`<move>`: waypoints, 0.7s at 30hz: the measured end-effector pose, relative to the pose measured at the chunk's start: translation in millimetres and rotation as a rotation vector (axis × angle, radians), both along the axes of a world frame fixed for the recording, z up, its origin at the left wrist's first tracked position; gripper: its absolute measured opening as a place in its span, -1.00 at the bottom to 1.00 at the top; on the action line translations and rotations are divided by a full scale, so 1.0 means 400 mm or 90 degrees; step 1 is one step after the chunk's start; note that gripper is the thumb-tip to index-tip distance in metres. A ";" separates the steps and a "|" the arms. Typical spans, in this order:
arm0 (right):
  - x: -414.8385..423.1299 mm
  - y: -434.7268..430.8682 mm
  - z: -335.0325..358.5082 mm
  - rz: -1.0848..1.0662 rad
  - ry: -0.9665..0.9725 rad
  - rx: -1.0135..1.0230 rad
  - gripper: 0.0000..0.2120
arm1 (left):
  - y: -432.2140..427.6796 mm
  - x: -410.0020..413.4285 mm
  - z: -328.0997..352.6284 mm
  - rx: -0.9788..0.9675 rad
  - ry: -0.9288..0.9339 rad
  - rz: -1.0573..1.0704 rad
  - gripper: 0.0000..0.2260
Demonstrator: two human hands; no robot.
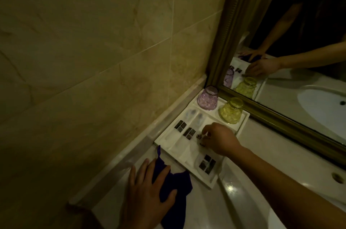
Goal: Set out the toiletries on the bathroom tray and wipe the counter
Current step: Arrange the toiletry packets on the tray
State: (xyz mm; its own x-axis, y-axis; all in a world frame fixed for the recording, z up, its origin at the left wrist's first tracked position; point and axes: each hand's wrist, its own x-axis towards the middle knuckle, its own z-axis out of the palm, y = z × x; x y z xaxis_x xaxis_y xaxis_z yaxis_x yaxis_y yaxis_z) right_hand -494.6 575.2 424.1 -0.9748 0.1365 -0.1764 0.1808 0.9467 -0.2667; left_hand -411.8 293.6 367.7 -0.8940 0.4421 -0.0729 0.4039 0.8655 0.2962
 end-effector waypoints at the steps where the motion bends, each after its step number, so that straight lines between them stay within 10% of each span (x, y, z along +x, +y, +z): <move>1: 0.014 -0.001 0.001 0.019 -0.009 0.020 -0.75 | 0.000 0.001 0.001 0.002 0.000 -0.001 -0.42; 21: 0.057 -0.028 -0.021 -0.073 0.119 -0.071 -0.88 | 0.002 -0.001 -0.007 0.019 0.020 -0.002 -0.42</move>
State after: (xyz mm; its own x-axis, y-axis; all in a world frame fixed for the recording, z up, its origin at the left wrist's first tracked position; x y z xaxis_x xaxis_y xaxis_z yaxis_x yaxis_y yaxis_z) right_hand -471.6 563.9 415.8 -0.9712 0.2377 -0.0139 0.2226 0.8859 -0.4070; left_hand -412.2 294.4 364.9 -0.8946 0.4459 -0.0309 0.4157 0.8553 0.3094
